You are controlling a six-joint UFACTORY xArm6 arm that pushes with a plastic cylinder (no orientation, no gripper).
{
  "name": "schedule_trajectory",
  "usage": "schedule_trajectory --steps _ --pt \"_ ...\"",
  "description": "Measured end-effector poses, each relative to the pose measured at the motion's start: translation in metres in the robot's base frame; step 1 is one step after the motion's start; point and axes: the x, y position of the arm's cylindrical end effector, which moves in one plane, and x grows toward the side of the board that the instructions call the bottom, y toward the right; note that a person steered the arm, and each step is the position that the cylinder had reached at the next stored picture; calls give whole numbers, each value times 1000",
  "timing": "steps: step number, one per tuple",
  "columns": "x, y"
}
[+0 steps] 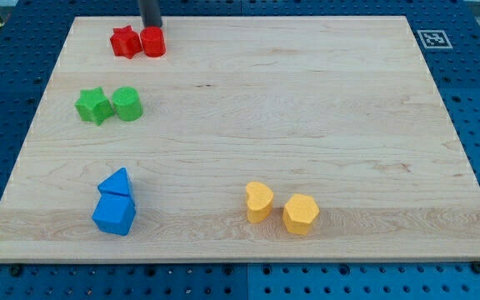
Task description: Move the green star along with green circle towards the right
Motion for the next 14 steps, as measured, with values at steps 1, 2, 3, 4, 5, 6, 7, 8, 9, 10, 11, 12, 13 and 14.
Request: schedule_trajectory --steps 1,2,3,4,5,6,7,8,9,10,11,12,13,14 --pt "21 39" --pt "60 95" --pt "93 111" --pt "114 70" --pt "124 14" --pt "137 -47" --pt "151 -97" --pt "190 -131" --pt "215 -119" --pt "213 -80" --pt "205 -40" --pt "198 -5" --pt "185 30" --pt "170 67"
